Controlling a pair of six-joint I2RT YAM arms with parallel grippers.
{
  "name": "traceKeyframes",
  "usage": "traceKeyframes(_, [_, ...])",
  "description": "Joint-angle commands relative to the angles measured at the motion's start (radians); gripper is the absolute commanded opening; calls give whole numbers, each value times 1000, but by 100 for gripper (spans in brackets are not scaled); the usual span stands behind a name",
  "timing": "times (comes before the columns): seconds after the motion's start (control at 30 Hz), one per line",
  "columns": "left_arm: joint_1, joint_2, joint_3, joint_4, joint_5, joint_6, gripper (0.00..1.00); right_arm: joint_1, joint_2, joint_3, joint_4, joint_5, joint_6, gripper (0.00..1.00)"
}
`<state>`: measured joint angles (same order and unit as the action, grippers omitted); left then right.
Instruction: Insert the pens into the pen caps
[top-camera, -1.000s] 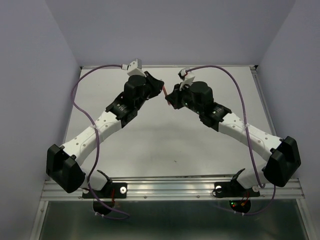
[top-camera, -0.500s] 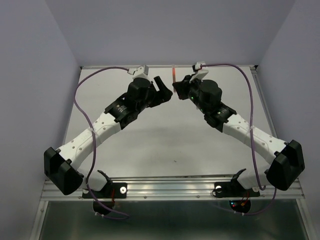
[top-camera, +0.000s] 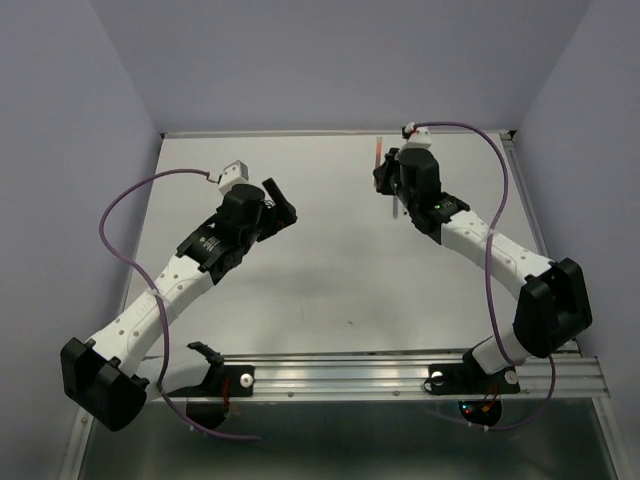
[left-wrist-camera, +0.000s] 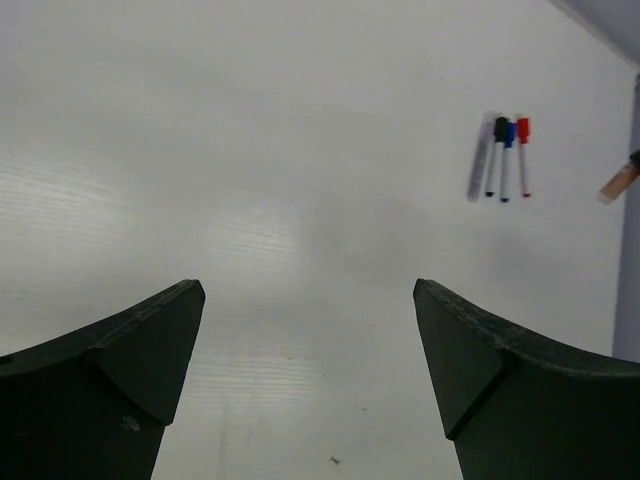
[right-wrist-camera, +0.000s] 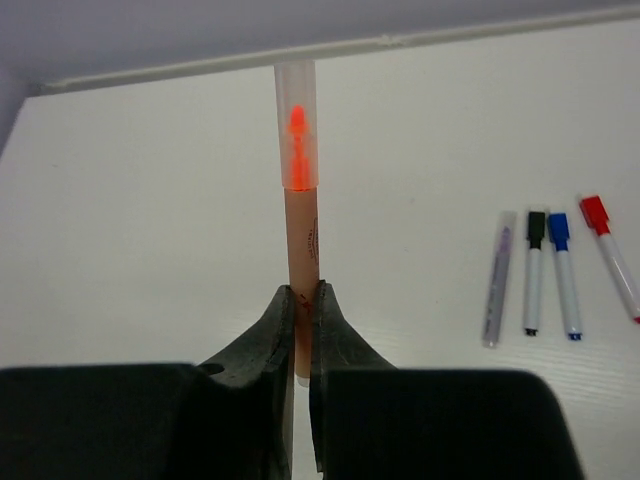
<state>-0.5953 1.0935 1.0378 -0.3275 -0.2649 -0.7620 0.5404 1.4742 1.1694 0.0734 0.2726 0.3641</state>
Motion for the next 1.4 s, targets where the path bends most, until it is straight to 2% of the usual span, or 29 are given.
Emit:
traceKeyframes(0.0, [49,-4,-83,-59,-5,-13,99,-66,93,36,-107,-25,59,1])
traceKeyframes(0.33, [80,8,-119,-33,32,-39,99,-106,401,139,-153,-16,16,1])
traceKeyframes(0.43, [83,23,-116,-36,53,-49,99,-117,449,180,-159,4,16,2])
traceKeyframes(0.47, [83,31,-120,-32,65,-53,99,-117,474,190,-164,8,16,6])
traceKeyframes(0.53, [84,35,-127,-18,78,-59,99,-117,495,213,-172,25,15,10])
traceKeyframes(0.73, [89,52,-124,-16,96,-59,99,-117,554,251,-216,89,27,10])
traceKeyframes(1.0, [89,51,-110,-28,92,-51,99,-126,575,274,-254,132,33,29])
traceKeyframes(1.13, [89,37,-105,-33,82,-46,99,-126,571,273,-274,145,39,30])
traceKeyframes(1.2, [89,28,-101,-38,81,-42,99,-126,558,274,-282,143,39,39])
traceKeyframes(1.27, [89,19,-101,-41,79,-40,99,-126,545,269,-284,139,42,41])
traceKeyframes(1.3, [89,14,-101,-41,78,-39,99,-126,532,268,-285,132,42,49])
traceKeyframes(1.37, [89,-1,-96,-45,70,-37,99,-126,491,260,-290,126,41,52])
